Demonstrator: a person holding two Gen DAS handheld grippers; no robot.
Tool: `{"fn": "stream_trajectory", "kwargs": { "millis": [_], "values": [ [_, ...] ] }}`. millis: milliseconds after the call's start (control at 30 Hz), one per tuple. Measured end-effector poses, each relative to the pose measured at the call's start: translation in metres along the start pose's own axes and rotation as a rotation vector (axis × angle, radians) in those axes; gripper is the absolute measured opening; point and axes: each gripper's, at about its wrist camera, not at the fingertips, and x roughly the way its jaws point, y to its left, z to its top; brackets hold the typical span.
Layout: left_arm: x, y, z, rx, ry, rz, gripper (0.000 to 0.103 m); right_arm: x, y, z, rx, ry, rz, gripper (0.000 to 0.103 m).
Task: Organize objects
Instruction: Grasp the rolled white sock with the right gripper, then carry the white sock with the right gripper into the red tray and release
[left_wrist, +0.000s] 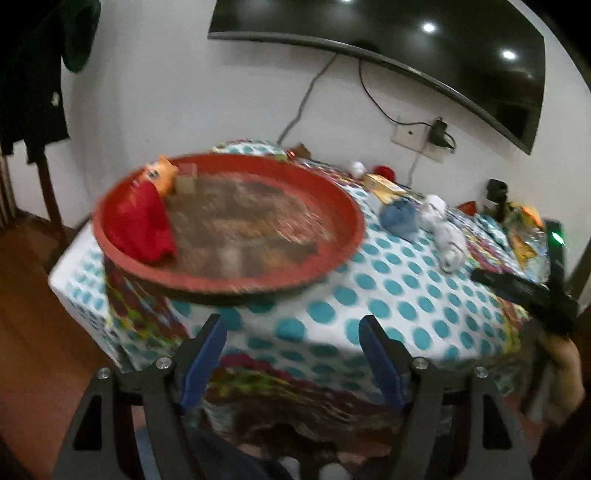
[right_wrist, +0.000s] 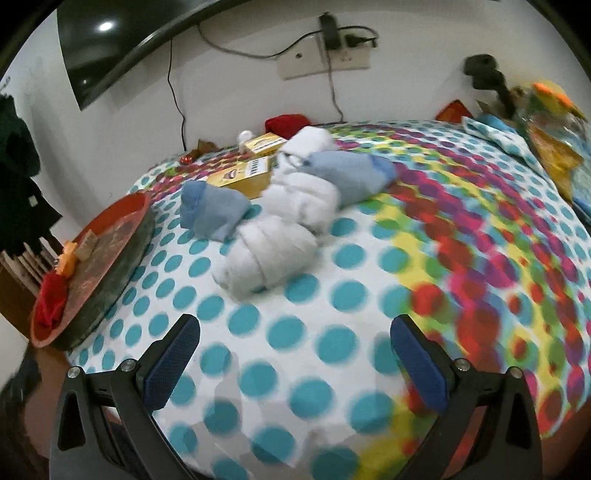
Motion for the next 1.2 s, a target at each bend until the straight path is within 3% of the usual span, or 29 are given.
{"fn": "stream_trajectory", "kwargs": {
  "millis": [167, 267, 300, 333, 400, 767, 1000, 1200],
  "values": [
    [0.005, 0.002, -0.003, -0.04, 0.025, -0.008, 0.076, 0.028, 0.021, 0.017, 0.04, 0.031, -0.017, 0.098],
    [0.007, 0.01, -0.005, -0.101, 0.065, -0.04, 0.076, 0.039, 0.027, 0.023, 0.033, 0.033, -0.075, 0.057],
    [0.006, 0.012, -0.006, -0.109, 0.061, -0.045, 0.076, 0.041, 0.028, 0.025, 0.027, 0.033, -0.088, 0.054],
    [0.005, 0.013, -0.006, -0.111, 0.054, -0.043, 0.076, 0.043, 0.028, 0.027, 0.024, 0.038, -0.096, 0.04],
    [0.003, 0.014, -0.005, -0.109, 0.049, -0.046, 0.076, 0.042, 0.028, 0.029, 0.022, 0.044, -0.093, 0.033],
    [-0.005, 0.014, -0.002, -0.107, 0.014, -0.033, 0.076, 0.001, 0.089, 0.06, -0.137, -0.065, -0.08, 0.029],
    [-0.014, 0.025, 0.003, -0.15, -0.047, 0.031, 0.076, -0.005, 0.157, 0.089, -0.258, -0.108, -0.024, 0.03],
    [-0.019, 0.038, 0.006, -0.194, -0.086, 0.08, 0.076, 0.0, 0.225, 0.095, -0.362, -0.111, 0.036, 0.03]
  ]
}}
